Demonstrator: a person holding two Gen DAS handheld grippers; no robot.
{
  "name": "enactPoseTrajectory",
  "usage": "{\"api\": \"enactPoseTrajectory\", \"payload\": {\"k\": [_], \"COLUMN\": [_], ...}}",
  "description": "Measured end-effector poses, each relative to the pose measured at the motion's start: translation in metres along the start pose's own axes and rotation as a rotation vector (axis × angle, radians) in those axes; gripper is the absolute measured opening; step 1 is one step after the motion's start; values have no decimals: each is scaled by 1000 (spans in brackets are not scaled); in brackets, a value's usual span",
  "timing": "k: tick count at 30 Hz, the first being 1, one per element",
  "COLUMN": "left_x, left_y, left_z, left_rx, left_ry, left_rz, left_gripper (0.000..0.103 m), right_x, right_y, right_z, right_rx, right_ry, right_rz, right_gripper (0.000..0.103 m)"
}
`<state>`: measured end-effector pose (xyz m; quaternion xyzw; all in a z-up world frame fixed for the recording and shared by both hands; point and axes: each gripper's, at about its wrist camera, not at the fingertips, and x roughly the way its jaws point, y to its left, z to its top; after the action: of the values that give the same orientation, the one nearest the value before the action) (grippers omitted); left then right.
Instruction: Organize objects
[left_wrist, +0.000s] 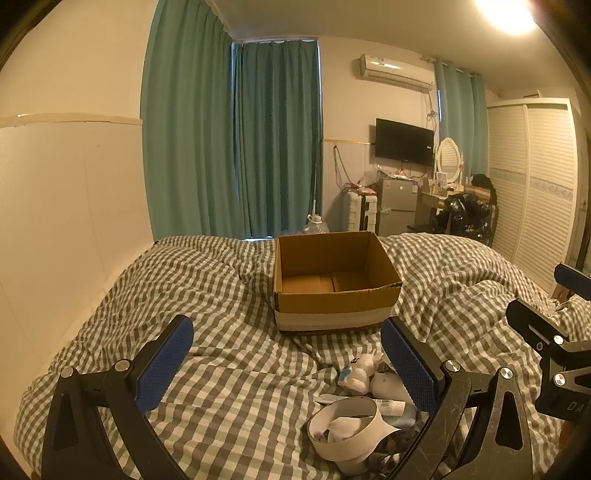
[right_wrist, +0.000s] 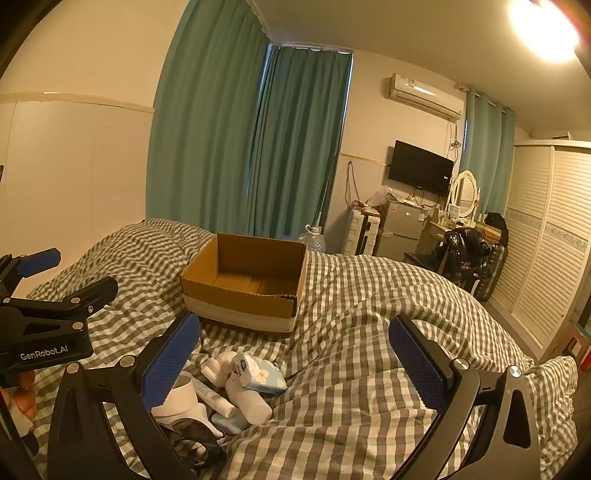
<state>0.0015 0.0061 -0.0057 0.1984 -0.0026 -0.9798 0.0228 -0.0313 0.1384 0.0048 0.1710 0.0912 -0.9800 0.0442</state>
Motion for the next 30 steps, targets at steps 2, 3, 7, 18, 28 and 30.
{"api": "enactPoseTrajectory", "payload": {"k": [2, 3, 7, 18, 28, 30], "left_x": [0, 0, 0, 1, 3, 3], "left_y": [-1, -1, 0, -2, -2, -2], "left_z": [0, -1, -1, -3, -4, -5], "left_rx": [6, 11, 12, 16, 12, 12], "left_ry": [-3, -3, -3, 9, 24, 28], "left_rz": [12, 18, 19, 20, 17, 19], "left_gripper": [103, 103, 103, 103, 103, 103], "right_x": [1, 1, 1, 2, 2, 2], "right_y": [1, 0, 1, 1, 2, 2], "right_z": [0, -1, -1, -3, -3, -3], "right_rx": [1, 2, 2, 4, 4, 3], "right_ry": [2, 3, 6, 11, 17, 18], "right_rz": [1, 2, 4, 1, 5, 6], "right_gripper": [103, 103, 103, 103, 103, 102]}}
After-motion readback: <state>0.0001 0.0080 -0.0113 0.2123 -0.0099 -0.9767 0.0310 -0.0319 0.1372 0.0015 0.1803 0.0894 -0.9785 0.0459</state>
